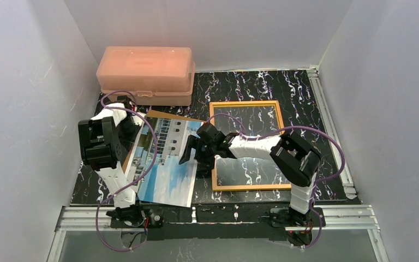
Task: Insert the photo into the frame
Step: Pick up the photo at the center of the board.
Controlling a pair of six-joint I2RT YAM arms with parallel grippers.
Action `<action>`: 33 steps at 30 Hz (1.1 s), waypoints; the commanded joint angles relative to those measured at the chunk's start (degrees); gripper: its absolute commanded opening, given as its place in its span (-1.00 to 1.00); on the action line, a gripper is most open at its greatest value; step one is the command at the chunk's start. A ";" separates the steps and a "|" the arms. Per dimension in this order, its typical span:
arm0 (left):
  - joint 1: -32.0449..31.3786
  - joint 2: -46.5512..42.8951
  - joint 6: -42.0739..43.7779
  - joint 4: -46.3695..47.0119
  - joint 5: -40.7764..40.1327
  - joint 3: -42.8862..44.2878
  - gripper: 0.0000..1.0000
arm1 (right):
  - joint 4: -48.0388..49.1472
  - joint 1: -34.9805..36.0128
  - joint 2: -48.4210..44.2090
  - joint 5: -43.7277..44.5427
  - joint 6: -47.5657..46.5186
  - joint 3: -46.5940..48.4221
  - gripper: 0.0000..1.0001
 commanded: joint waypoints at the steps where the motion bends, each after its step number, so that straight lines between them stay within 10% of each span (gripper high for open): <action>1: -0.32 1.97 -0.11 1.56 7.70 -2.99 -1.00 | 3.59 -0.07 -3.84 -0.22 1.97 0.69 0.96; 18: -0.32 1.77 0.02 1.89 8.47 -3.68 -1.00 | 24.45 -0.80 -6.87 -4.57 7.22 -5.74 0.94; 33: -0.31 1.16 -0.28 0.86 8.68 -3.05 -1.00 | 16.13 -0.72 -4.58 -6.69 2.98 -7.98 0.79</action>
